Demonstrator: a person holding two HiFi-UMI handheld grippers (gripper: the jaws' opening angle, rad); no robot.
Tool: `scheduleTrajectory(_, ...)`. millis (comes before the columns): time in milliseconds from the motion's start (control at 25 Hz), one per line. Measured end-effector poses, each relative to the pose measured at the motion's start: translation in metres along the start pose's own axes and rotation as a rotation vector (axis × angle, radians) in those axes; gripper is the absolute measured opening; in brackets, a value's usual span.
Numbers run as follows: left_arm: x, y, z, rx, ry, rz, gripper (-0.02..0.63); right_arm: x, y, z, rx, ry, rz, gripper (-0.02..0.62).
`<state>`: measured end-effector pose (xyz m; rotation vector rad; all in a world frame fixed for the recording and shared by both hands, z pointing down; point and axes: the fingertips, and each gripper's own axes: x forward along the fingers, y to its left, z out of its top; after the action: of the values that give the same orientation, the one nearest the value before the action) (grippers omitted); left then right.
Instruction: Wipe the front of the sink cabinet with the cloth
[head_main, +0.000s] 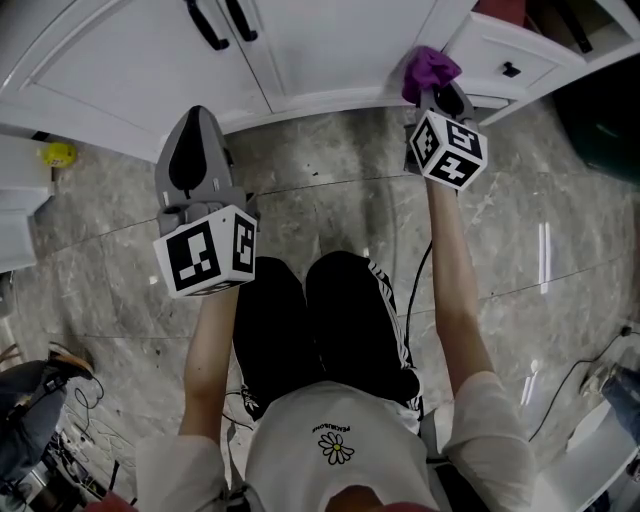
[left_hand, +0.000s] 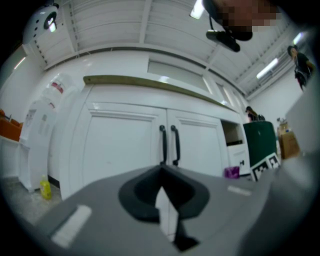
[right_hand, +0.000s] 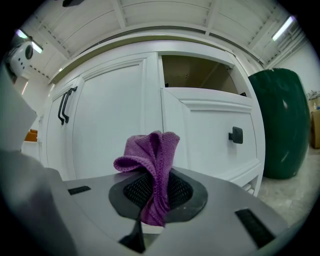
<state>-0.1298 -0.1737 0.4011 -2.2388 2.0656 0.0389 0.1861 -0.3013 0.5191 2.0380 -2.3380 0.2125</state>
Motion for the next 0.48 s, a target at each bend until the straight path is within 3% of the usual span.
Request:
scheduleTrajectory(320, -0.001, 0.005, -0.002, -0.009, -0.006, 0.012, 0.005, -0.004, 0.007, 0.0, 0.053, -0.003, -0.006, 0.052)
scheduleTrajectory(480, -0.001, 0.007, -0.009, -0.017, 0.004, 0.017, 0.005, -0.01, 0.061, 0.0, 0.068, -0.031, 0.128, 0.052)
